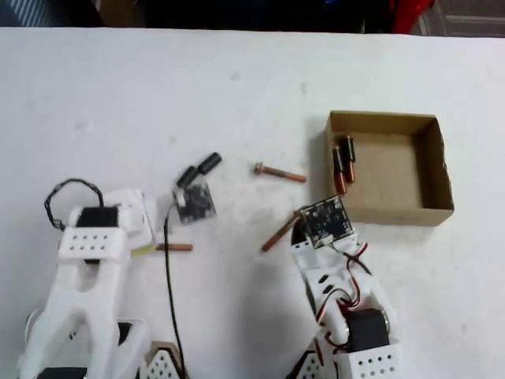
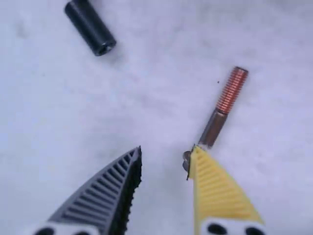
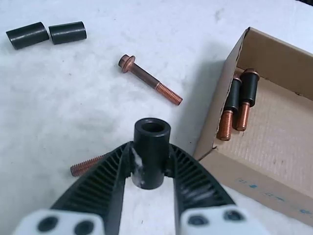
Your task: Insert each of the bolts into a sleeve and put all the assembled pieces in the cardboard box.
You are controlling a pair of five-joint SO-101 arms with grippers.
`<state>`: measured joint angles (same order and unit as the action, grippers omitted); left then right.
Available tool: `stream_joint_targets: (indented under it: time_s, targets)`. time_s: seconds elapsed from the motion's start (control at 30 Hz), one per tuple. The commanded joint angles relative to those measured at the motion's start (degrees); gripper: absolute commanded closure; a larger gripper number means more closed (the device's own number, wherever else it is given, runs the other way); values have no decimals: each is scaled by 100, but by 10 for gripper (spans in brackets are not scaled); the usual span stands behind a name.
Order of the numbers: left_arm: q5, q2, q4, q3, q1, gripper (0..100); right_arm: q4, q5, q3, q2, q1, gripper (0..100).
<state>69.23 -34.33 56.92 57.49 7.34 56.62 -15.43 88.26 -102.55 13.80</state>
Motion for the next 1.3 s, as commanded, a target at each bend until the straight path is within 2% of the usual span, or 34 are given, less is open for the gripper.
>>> stream_joint_targets:
  time_s: [0.0,0.1,0.2,0.43,0.57,0.63,0.77,0.93,1.07,1.27]
  targets:
    - [-1380,-136,396,-835,-4,819,-154,44,-35,-57,-48,981]
    - [-2382,-136,536,-1152,-4,819,-154,44,-35,-57,-48,981]
    - [-3015,-136,782,-1319,31,819,-154,44,-35,-57,-48,981]
    - [-3051,-145,1565,-1363,-110,819,-154,44,-35,-57,-40,981]
    - [-3200,-251,2215,-1908,-242,819,-163,-53,-35,-57,-31,981]
    - [-3701,-251,2453,-2303,-259,819,-163,-229,-35,-57,-31,981]
    - [-5301,-242,2567,-2919,-295,819,-171,-308,35,-57,-22,981]
    - [-6857,-180,2699,-3349,-690,819,-171,-299,44,-57,-22,981]
    - [-7666,303,3130,-3798,-866,819,-171,-290,44,-57,-22,981]
    - [-8396,1815,3886,-4800,-831,819,-171,-290,44,-57,-22,981]
